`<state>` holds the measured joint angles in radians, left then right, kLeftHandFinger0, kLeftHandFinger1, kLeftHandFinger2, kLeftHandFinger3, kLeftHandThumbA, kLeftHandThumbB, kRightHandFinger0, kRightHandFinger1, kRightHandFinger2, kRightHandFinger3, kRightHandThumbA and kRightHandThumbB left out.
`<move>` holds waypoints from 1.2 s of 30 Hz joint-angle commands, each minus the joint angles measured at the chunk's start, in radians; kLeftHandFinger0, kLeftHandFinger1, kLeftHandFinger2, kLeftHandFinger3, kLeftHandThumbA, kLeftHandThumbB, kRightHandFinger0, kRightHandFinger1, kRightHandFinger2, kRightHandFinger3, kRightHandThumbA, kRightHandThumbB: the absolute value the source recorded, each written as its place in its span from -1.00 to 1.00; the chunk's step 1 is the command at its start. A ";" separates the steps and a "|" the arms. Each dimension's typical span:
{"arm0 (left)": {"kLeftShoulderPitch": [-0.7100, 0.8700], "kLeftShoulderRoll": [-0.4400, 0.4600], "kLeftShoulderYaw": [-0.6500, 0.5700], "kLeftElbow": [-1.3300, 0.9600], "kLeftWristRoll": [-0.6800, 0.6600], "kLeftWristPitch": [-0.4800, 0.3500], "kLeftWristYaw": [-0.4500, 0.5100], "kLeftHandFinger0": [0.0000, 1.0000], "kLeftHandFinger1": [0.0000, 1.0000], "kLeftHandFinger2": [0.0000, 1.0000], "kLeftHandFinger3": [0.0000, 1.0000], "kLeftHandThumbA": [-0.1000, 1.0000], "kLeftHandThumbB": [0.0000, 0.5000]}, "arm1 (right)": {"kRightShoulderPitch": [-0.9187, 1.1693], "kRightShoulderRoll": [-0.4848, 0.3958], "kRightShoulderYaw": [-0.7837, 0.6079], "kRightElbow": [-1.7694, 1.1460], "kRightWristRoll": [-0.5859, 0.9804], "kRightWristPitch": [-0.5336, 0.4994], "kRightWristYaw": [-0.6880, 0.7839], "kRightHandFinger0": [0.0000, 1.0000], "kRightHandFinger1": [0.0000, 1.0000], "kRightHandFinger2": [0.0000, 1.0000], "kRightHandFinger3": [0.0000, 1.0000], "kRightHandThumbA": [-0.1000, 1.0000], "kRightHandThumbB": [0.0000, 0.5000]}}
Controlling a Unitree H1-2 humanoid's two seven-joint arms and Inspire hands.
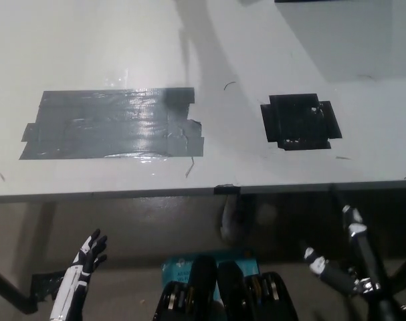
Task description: A person hands a tripod to the robot which it grabs with its right hand and places in the middle of the table in front of it
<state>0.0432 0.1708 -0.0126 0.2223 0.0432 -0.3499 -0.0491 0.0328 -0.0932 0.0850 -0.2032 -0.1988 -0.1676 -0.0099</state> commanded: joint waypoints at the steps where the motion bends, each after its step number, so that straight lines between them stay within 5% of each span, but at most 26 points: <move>1: -0.005 0.014 0.000 -0.004 -0.007 -0.047 -0.016 0.98 1.00 1.00 1.00 1.00 -0.09 | -0.023 0.001 -0.015 -0.103 -0.021 0.003 -0.006 1.00 1.00 1.00 1.00 0.42 -0.21; 11: 0.005 0.017 0.003 0.002 0.002 -0.066 -0.021 0.95 1.00 1.00 1.00 1.00 -0.07 | -0.023 -0.016 -0.050 -0.312 -0.156 0.046 -0.005 1.00 1.00 1.00 1.00 0.47 -0.07; 17: 0.019 0.017 0.000 0.000 0.004 -0.059 -0.026 0.93 1.00 1.00 1.00 1.00 -0.03 | -0.132 -0.040 -0.084 -0.490 -0.329 0.115 0.053 1.00 1.00 1.00 1.00 0.39 0.18; 22: 0.022 0.018 0.002 -0.010 0.010 -0.049 -0.022 0.92 1.00 1.00 1.00 1.00 -0.05 | -0.262 -0.046 -0.081 -0.513 -0.476 0.202 0.126 1.00 1.00 1.00 1.00 0.54 0.40; 28: 0.013 0.019 0.005 -0.005 0.006 -0.052 -0.023 0.92 1.00 1.00 1.00 1.00 -0.05 | -0.456 -0.056 -0.043 -0.405 -0.693 0.273 0.204 1.00 1.00 1.00 1.00 0.72 0.56; 36: 0.006 0.018 0.004 -0.011 0.005 -0.048 -0.025 0.87 1.00 1.00 1.00 1.00 -0.11 | -0.663 -0.093 0.006 -0.074 -0.711 0.377 0.232 1.00 1.00 1.00 1.00 0.78 0.65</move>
<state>0.0532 0.1709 -0.0098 0.2420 0.0521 -0.3661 -0.0620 -0.4990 -0.1524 0.0647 -0.4025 -0.7635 0.0930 0.1511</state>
